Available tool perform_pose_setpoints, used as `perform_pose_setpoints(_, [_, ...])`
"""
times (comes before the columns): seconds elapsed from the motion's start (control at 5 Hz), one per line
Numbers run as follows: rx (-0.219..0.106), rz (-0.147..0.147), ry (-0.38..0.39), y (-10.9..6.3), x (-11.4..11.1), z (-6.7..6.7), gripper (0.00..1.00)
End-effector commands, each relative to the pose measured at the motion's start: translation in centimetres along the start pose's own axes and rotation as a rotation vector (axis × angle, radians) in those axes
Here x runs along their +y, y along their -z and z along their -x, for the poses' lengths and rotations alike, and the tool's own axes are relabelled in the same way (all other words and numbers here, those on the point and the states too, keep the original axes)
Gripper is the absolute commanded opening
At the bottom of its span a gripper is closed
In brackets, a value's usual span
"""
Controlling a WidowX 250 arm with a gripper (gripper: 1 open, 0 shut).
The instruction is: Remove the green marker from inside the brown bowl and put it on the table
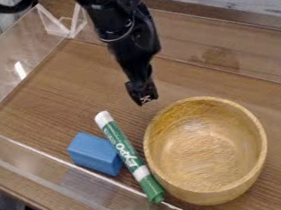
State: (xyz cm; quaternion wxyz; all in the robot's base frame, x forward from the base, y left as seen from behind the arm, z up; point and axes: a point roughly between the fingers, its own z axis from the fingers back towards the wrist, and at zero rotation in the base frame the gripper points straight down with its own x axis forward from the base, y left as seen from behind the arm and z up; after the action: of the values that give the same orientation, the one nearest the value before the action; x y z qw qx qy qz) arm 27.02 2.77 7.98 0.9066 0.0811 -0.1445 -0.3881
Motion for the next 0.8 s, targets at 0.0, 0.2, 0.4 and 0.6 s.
perform_pose_setpoints(0.0, [-0.044,-0.068,-0.008,-1.4,1.7,-1.0,1.0])
perform_pose_setpoints(0.2, [-0.049,-0.08,-0.017,-1.6,1.9,-1.0,1.0])
perform_pose_setpoints(0.4, [-0.052,-0.096,-0.034,-1.9,2.2,-1.1,1.0])
perform_pose_setpoints(0.6, [-0.049,-0.112,-0.061,-2.0,2.7,-1.0,1.0])
